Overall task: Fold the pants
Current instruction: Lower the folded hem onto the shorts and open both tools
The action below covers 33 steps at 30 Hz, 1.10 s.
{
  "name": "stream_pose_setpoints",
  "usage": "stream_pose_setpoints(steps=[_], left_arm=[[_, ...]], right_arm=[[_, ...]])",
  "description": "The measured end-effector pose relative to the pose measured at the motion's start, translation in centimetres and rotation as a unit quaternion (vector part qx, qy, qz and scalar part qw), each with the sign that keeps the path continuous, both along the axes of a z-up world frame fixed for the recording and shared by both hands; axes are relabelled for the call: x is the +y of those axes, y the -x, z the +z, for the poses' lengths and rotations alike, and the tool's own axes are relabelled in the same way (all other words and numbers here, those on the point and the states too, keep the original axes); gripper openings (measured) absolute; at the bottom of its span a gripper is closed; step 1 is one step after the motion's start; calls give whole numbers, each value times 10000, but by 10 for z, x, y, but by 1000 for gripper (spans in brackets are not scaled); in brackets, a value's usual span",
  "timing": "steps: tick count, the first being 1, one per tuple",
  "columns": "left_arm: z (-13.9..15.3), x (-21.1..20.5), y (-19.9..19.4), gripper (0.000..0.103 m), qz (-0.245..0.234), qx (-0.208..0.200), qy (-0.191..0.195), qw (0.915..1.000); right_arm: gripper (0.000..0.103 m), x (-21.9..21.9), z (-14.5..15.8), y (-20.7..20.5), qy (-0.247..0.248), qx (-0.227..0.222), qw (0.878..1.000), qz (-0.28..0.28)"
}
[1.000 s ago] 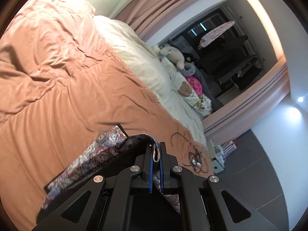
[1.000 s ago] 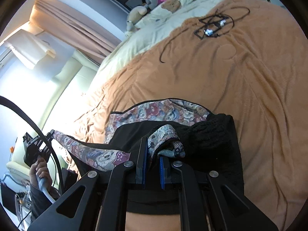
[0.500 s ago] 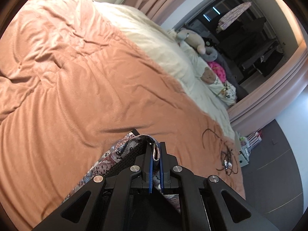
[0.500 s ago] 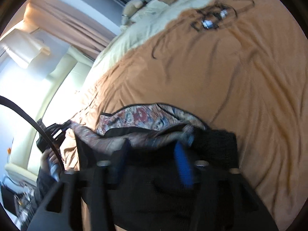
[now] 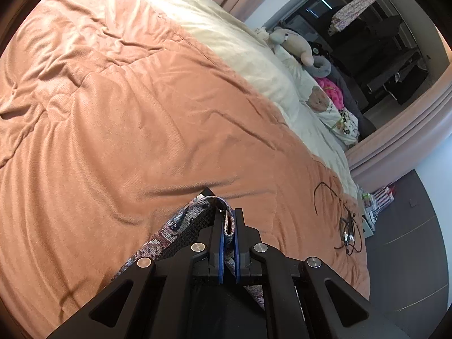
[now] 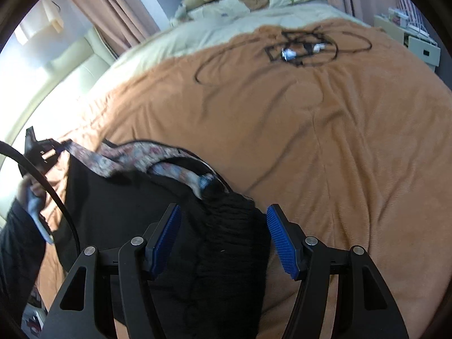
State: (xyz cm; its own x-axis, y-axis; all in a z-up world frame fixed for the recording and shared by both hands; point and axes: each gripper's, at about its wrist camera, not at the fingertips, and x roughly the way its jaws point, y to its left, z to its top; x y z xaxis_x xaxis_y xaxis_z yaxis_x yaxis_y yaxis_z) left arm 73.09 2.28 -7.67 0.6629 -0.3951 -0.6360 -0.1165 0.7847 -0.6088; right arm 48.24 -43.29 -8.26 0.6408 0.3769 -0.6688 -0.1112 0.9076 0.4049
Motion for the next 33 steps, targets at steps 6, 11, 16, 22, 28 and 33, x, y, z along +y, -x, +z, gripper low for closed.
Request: stream_pose_setpoints(steps=[6, 11, 16, 22, 28, 33], left_arm=[[0, -2, -8, 5, 23, 108, -113, 9999], [-1, 1, -23, 5, 185, 220, -224, 9993], [-15, -4, -46, 5, 235, 476, -296, 9982], [-45, -12, -74, 6, 253, 977, -479, 9937], [-40, -6, -67, 70, 141, 874, -558, 9945], [-21, 7, -40, 74, 25, 770, -624, 9951]], right_arm=[[19, 8, -2, -16, 270, -107, 9995, 126], [9, 5, -2, -11, 318, -284, 9991, -5], [8, 1, -12, -6, 217, -249, 9994, -119], [13, -2, -18, -15, 160, -84, 9996, -221], [52, -12, -12, -2, -42, -139, 9994, -308], [52, -20, -8, 22, -334, -111, 9988, -353]])
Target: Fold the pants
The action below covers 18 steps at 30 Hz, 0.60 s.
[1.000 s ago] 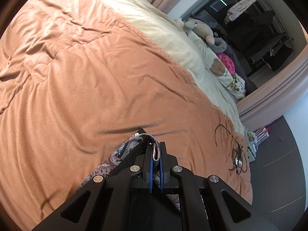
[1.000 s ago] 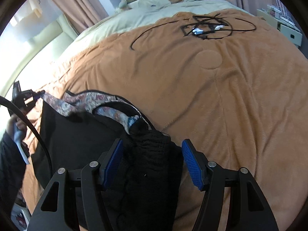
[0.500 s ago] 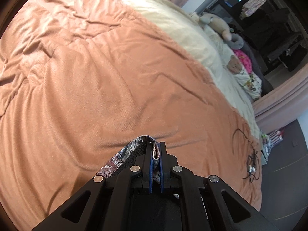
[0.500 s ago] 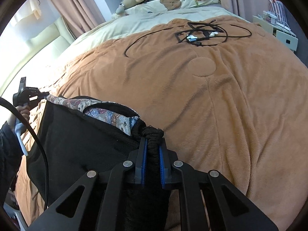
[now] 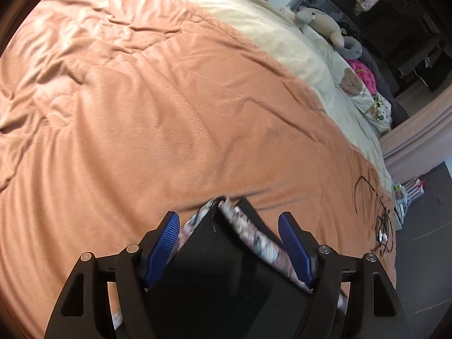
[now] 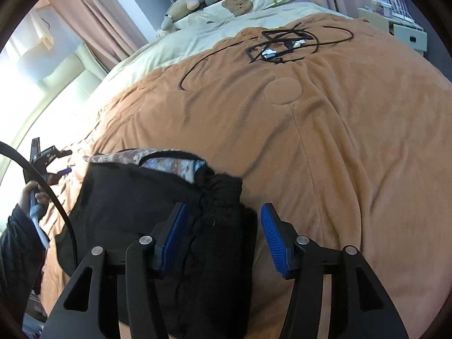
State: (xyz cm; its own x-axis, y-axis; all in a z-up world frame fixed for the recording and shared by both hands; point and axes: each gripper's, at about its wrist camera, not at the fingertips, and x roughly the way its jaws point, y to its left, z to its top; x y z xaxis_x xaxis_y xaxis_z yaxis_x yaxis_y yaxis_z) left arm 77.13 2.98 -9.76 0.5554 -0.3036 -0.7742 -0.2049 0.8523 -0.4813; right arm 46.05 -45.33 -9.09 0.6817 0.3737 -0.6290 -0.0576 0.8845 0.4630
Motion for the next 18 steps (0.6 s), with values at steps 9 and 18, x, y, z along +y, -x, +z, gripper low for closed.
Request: stream_pose_setpoints(steps=[9, 18], left_arm=[[35, 19, 70, 74, -412, -138, -116, 9990], [46, 40, 139, 74, -571, -175, -109, 9982]], right_arm=[[52, -5, 5, 40, -236, 125, 9996, 43], [70, -11, 3, 72, -526, 218, 9983, -81]])
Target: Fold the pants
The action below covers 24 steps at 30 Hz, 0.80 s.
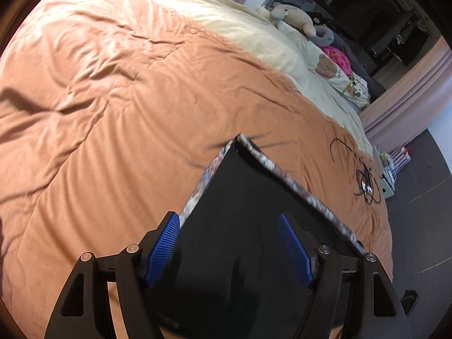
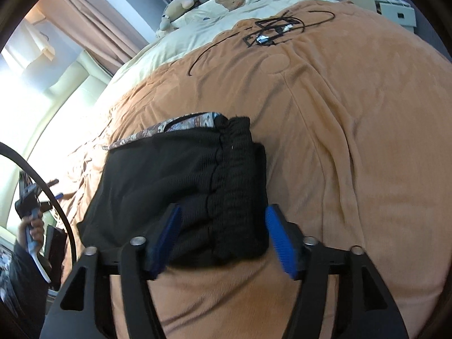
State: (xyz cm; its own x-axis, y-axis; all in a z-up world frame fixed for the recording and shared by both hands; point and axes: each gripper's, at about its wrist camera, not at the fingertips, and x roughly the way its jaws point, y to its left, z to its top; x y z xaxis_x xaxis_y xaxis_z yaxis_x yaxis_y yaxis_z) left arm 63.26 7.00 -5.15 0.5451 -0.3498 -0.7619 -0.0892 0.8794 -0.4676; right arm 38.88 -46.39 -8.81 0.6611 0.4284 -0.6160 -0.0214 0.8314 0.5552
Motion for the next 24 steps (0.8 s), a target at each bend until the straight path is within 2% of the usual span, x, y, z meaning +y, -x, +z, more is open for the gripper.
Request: stream_pose_setpoints(steps=[6, 12, 21, 24], left_arm=[[-19, 10, 43, 74, 62, 143, 253, 9996], [-47, 25, 66, 74, 268, 357, 433, 9981], [-80, 30, 76, 74, 417, 639, 345, 9965], [-91, 32, 75, 74, 474, 740, 273, 9958]], right_arm=[[71, 5, -10, 17, -298, 83, 9995, 18], [71, 8, -19, 26, -519, 193, 9984, 67], [71, 13, -37, 23, -882, 371, 9953, 119], [71, 16, -46, 18, -1255, 507, 9906, 190]])
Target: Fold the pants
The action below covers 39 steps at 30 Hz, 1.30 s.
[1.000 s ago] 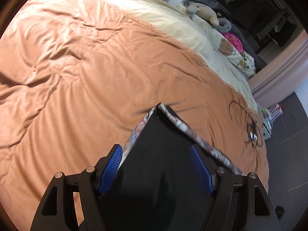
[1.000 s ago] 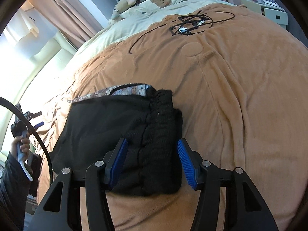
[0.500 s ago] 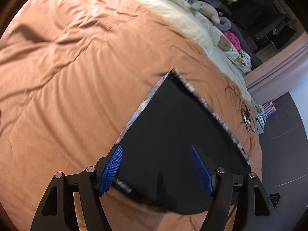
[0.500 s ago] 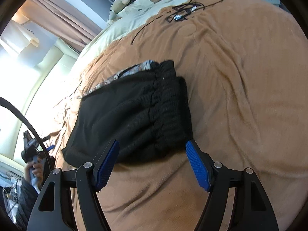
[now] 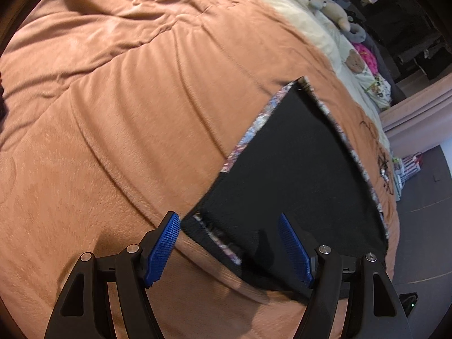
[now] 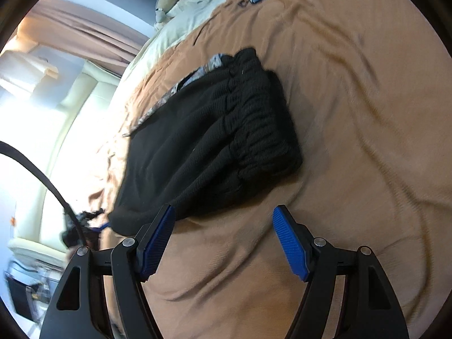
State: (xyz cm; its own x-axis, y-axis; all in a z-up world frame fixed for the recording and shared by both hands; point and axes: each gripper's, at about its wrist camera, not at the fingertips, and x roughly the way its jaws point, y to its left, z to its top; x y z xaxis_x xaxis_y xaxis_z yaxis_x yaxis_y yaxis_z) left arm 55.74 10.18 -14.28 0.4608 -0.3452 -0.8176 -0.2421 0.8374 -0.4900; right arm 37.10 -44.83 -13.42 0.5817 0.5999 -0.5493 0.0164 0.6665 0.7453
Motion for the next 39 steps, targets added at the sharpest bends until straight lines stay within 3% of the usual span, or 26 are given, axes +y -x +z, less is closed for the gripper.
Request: stream_pose_setpoints(steps=[4, 10, 14, 17, 19, 20, 21, 24, 39], left_arm=[[-17, 5, -4, 73, 53, 188, 65, 9998], [-25, 10, -7, 71, 82, 140, 340, 9993], [-31, 9, 0, 66, 58, 67, 817, 9966], [-31, 10, 4, 56, 94, 2, 836, 9965], [-33, 13, 3, 44, 195, 4, 897, 9958], [-34, 16, 2, 33, 254, 6, 944, 9952], [-35, 17, 2, 19, 296, 21, 960, 9949], [-37, 24, 4, 11, 466, -29, 1059, 9933], [43, 32, 33, 8, 510, -844, 1199, 9879]], right_arm=[[71, -4, -9, -10, -328, 55, 9994, -20], [71, -11, -22, -21, -497, -1, 9986, -199], [71, -11, -29, -18, -740, -56, 9965, -385], [71, -10, -33, -17, -834, -88, 9950, -534], [58, -9, -34, -17, -819, -97, 9946, -631], [50, -8, -35, -16, -785, -73, 9946, -676], [31, -8, -36, -16, -746, -22, 9945, -741], [19, -10, -33, -13, -762, -74, 9942, -762], [14, 5, 11, 10, -396, -513, 9967, -485]])
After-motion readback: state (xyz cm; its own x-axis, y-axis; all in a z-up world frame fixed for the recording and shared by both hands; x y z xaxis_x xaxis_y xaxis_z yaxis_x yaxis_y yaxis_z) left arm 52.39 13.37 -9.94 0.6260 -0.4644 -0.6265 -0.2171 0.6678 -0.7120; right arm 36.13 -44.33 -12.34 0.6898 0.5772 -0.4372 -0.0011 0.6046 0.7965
